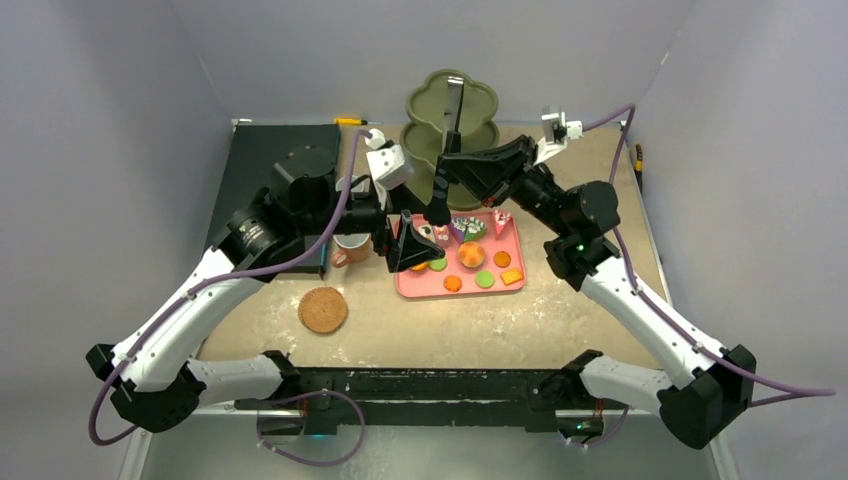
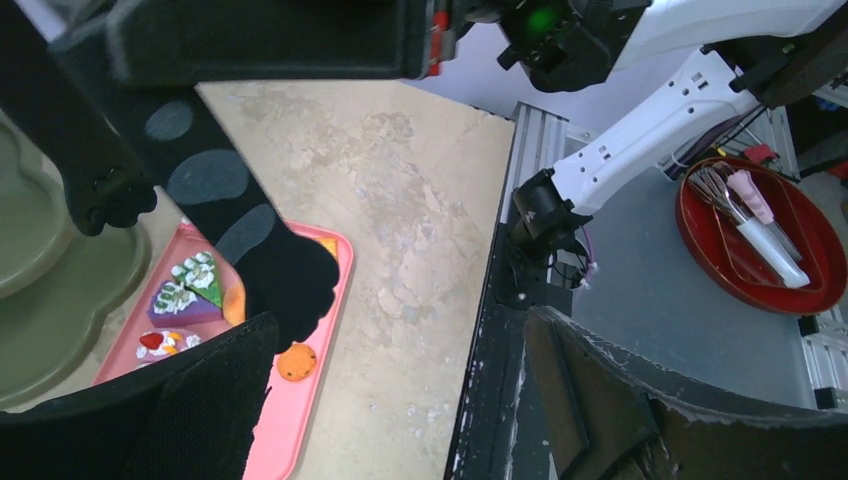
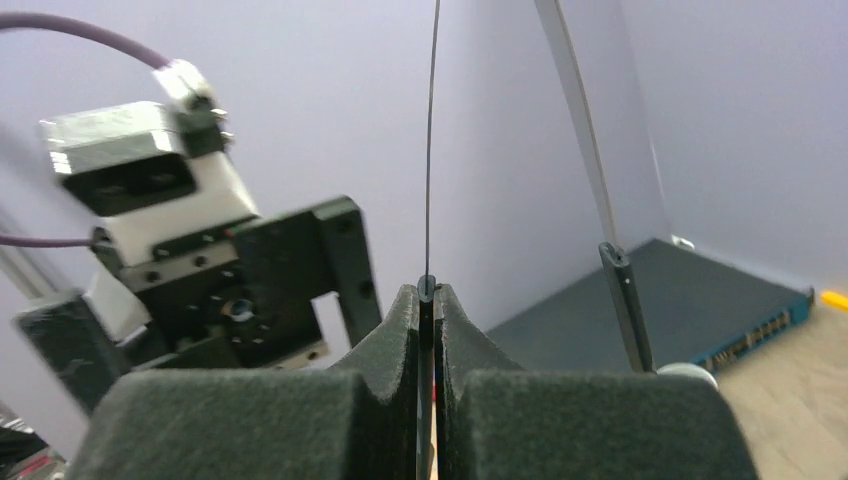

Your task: Serve the afternoon tea

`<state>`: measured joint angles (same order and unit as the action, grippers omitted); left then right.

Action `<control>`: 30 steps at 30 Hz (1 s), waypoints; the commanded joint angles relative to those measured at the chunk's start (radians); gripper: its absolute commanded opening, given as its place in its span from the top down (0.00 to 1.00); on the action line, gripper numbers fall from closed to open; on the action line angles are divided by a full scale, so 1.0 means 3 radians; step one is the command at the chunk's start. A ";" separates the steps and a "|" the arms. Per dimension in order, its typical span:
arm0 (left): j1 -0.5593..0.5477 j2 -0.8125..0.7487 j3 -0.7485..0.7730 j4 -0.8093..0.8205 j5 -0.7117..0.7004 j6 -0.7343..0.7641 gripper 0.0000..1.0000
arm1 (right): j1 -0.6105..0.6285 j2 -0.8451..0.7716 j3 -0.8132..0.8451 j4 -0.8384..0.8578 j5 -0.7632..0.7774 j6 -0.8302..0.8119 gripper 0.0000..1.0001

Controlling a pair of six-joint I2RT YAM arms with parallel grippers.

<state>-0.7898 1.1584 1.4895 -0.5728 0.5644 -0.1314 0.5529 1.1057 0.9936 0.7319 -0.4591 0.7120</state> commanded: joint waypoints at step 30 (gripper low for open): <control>0.0788 0.0455 -0.0033 0.1341 0.1907 -0.0896 0.77 | 0.0185 -0.0012 0.0025 0.1108 0.0005 0.0494 1.00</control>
<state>-0.6048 1.2705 1.4750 -0.3302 0.9989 -0.2966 0.5907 1.1034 1.0054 0.9745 -0.4637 0.8459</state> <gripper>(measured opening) 0.341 0.024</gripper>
